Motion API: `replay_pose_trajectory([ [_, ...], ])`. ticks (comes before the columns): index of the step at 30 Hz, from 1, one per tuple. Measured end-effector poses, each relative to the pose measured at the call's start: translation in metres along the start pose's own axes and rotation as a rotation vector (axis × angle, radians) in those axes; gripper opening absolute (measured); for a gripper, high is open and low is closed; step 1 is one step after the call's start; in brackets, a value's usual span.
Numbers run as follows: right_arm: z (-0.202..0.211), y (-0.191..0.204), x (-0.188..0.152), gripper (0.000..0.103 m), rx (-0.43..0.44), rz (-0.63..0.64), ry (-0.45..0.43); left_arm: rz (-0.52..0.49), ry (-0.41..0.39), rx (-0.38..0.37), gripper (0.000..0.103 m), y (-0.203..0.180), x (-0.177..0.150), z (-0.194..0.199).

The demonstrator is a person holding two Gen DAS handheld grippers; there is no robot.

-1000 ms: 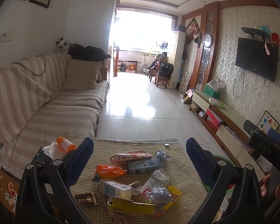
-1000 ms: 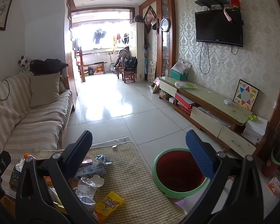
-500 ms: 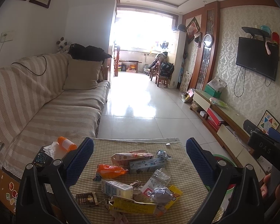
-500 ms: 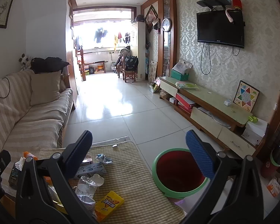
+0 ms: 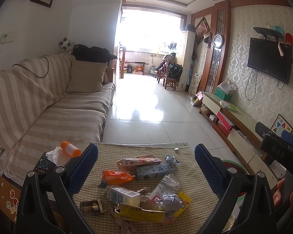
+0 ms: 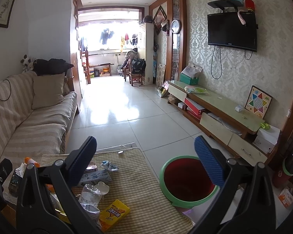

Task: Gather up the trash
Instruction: 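Grasp the brown cigarette box with the left tool while the right tool grasps yellow cardboard packaging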

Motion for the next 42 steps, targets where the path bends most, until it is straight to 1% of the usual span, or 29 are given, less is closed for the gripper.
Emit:
replay_pose_trajectory([
  [2, -0.001, 0.007, -0.002, 0.099, 0.004, 0.011, 0.006, -0.009, 0.007, -0.001, 0.095, 0.005, -0.005, -0.001],
  [5, -0.006, 0.015, -0.009, 0.099, 0.026, 0.038, 0.022, -0.022, 0.03, 0.033, 0.095, 0.026, -0.018, -0.004],
  [8, -0.016, 0.022, -0.026, 0.099, 0.07, 0.079, 0.072, -0.029, 0.089, 0.064, 0.095, 0.059, -0.035, -0.011],
  [10, -0.023, 0.026, -0.042, 0.099, 0.091, 0.113, 0.115, -0.073, 0.141, 0.086, 0.095, 0.082, -0.052, -0.017],
  [13, -0.03, 0.035, -0.07, 0.099, 0.134, 0.156, 0.188, -0.195, 0.277, 0.091, 0.095, 0.111, -0.089, -0.036],
  [15, -0.033, 0.044, -0.09, 0.099, 0.197, 0.174, 0.244, -0.27, 0.386, 0.076, 0.095, 0.123, -0.12, -0.052],
  [17, -0.033, 0.056, -0.111, 0.099, 0.279, 0.191, 0.301, -0.316, 0.498, 0.078, 0.094, 0.134, -0.152, -0.07],
  [21, -0.029, 0.079, -0.145, 0.099, 0.401, 0.23, 0.399, -0.337, 0.641, 0.044, 0.092, 0.136, -0.192, -0.099],
  [23, -0.028, 0.085, -0.156, 0.099, 0.423, 0.235, 0.427, -0.364, 0.692, 0.034, 0.092, 0.133, -0.208, -0.113],
  [26, -0.027, 0.087, -0.167, 0.099, 0.442, 0.225, 0.466, -0.396, 0.779, 0.051, 0.092, 0.139, -0.227, -0.131],
  [29, -0.027, 0.089, -0.174, 0.099, 0.474, 0.207, 0.498, -0.377, 0.842, 0.065, 0.091, 0.146, -0.241, -0.146],
  [31, -0.027, 0.093, -0.178, 0.099, 0.498, 0.204, 0.515, -0.359, 0.852, 0.067, 0.081, 0.148, -0.246, -0.154],
  [32, -0.026, 0.096, -0.18, 0.099, 0.507, 0.207, 0.521, -0.35, 0.852, 0.071, 0.063, 0.149, -0.248, -0.157],
  [33, -0.025, 0.099, -0.181, 0.099, 0.524, 0.21, 0.523, -0.352, 0.839, 0.095, 0.059, 0.151, -0.248, -0.158],
  [34, -0.024, 0.104, -0.183, 0.099, 0.547, 0.213, 0.522, -0.347, 0.822, 0.091, 0.056, 0.15, -0.246, -0.16],
  [35, -0.022, 0.11, -0.185, 0.099, 0.568, 0.22, 0.525, -0.34, 0.809, 0.083, 0.049, 0.147, -0.243, -0.159],
  [36, -0.02, 0.116, -0.187, 0.099, 0.591, 0.231, 0.53, -0.342, 0.788, 0.078, 0.038, 0.143, -0.238, -0.157],
  [38, -0.016, 0.131, -0.191, 0.099, 0.636, 0.272, 0.536, -0.357, 0.724, 0.082, 0.027, 0.134, -0.227, -0.152],
  [39, -0.014, 0.139, -0.192, 0.099, 0.658, 0.299, 0.534, -0.344, 0.701, 0.081, 0.023, 0.131, -0.221, -0.149],
  [40, -0.01, 0.147, -0.192, 0.099, 0.683, 0.324, 0.528, -0.313, 0.682, 0.073, 0.015, 0.13, -0.216, -0.145],
  [41, -0.007, 0.156, -0.192, 0.099, 0.709, 0.353, 0.52, -0.266, 0.664, 0.059, 0.0, 0.129, -0.21, -0.141],
  [42, -0.003, 0.164, -0.193, 0.099, 0.739, 0.378, 0.516, -0.227, 0.65, 0.055, 0.0, 0.13, -0.207, -0.137],
])
Point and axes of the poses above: each gripper's, at about its wrist camera, not at the fingertips, and z roughly against the way its jaws point, y to its left, x to its top, the point moved 9 cm from there along -z, roughly the way its jaws point, and after that the axes turned 1 degree about -y, right-handed, at the moved point
